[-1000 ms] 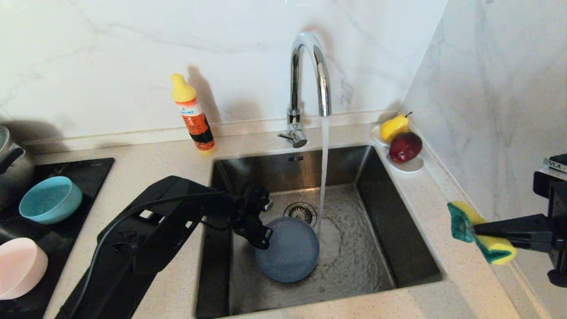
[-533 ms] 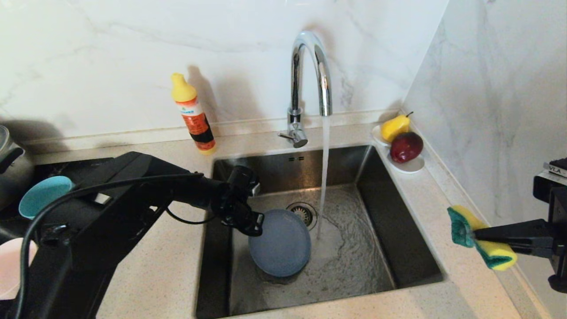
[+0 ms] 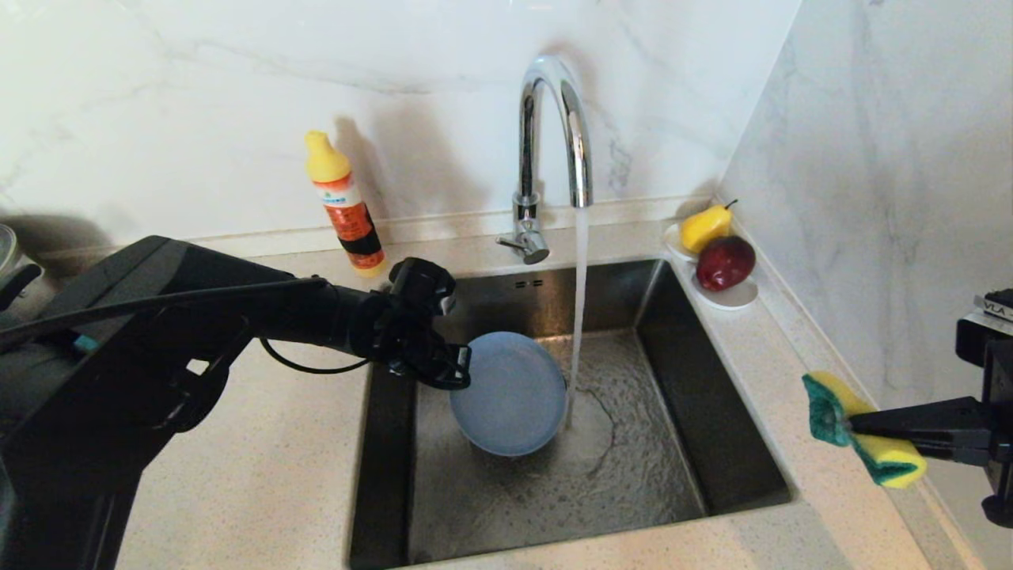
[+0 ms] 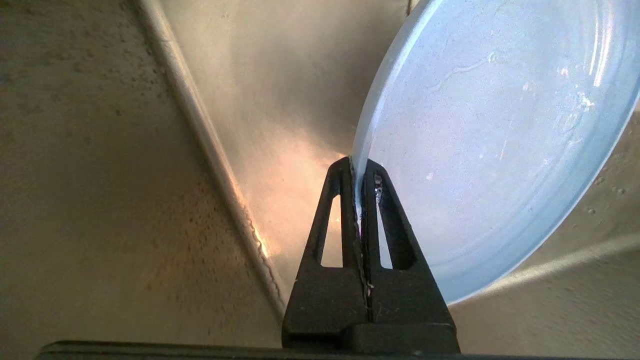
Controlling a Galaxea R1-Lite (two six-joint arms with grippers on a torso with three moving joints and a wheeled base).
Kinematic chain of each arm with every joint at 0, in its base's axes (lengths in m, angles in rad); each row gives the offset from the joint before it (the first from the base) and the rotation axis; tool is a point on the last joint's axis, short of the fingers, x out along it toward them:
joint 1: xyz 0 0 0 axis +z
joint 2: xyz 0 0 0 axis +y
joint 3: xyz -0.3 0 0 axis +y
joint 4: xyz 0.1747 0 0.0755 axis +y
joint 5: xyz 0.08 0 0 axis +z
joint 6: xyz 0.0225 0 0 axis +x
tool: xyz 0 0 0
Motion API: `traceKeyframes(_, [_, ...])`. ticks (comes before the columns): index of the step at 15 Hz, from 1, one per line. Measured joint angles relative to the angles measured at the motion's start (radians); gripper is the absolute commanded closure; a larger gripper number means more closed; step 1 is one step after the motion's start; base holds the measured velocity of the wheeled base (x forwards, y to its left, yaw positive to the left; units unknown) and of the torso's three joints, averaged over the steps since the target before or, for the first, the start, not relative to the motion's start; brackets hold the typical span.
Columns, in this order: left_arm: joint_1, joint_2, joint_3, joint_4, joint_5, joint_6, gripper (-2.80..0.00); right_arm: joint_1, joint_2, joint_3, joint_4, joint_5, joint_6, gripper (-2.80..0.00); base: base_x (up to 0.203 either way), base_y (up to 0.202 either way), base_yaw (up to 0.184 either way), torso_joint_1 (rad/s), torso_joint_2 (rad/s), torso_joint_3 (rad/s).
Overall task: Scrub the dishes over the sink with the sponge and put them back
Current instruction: Rinse the plate
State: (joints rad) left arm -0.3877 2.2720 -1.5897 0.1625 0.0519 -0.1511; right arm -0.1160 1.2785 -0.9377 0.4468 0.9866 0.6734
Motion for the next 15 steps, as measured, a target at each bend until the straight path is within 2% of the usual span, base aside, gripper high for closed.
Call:
traceKeyframes(5, [-0.002,-0.086,0.021,0.001,-0.026,-0.04,0.0,0.0,0.003,0.001,0.0,0.001,-0.005,0.0,0.0,0.0,0.0,0.0,0.0,0.0])
traceKeyframes(10, [-0.01,-0.111,0.03,0.0,-0.022,-0.049,0.0,0.0,0.002,0.006,0.0,0.001,-0.007,0.0,0.0,0.0,0.0,0.0,0.0,0.0])
traceKeyframes(13, [-0.009,-0.128,0.03,0.004,0.013,-0.038,0.0,-0.005,0.004,0.007,0.0,0.0,-0.007,0.0,0.0,0.0,0.0,0.0,0.0,0.0])
traceKeyframes(15, [-0.008,-0.152,0.031,0.015,0.065,-0.022,0.0,-0.006,0.003,0.007,0.0,0.0,-0.007,0.0,0.0,0.0,0.0,0.0,0.0,0.0])
